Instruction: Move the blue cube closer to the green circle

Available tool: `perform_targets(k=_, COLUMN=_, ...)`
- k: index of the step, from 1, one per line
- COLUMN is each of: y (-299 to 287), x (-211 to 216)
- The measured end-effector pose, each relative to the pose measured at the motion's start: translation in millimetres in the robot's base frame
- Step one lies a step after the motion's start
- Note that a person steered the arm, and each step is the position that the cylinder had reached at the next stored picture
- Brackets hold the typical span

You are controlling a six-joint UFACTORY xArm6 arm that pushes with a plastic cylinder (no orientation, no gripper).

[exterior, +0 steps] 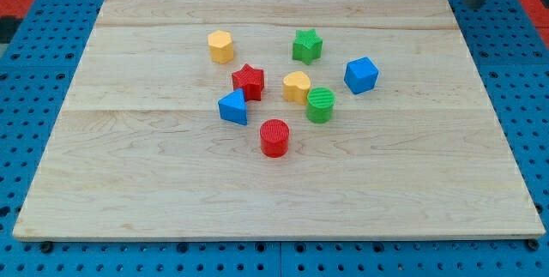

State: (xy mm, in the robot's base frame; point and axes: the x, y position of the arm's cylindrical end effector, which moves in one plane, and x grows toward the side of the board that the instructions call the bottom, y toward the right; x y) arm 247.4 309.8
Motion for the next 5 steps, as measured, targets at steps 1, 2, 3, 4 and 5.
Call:
perform_targets(k=1, y=-34, x=33)
perform_targets(k=2, y=-65, x=69)
perform_targets(k=3, y=-101, x=95)
perform_targets(k=4, y=-132, x=106)
perform_targets(k=5, y=-150, x=117)
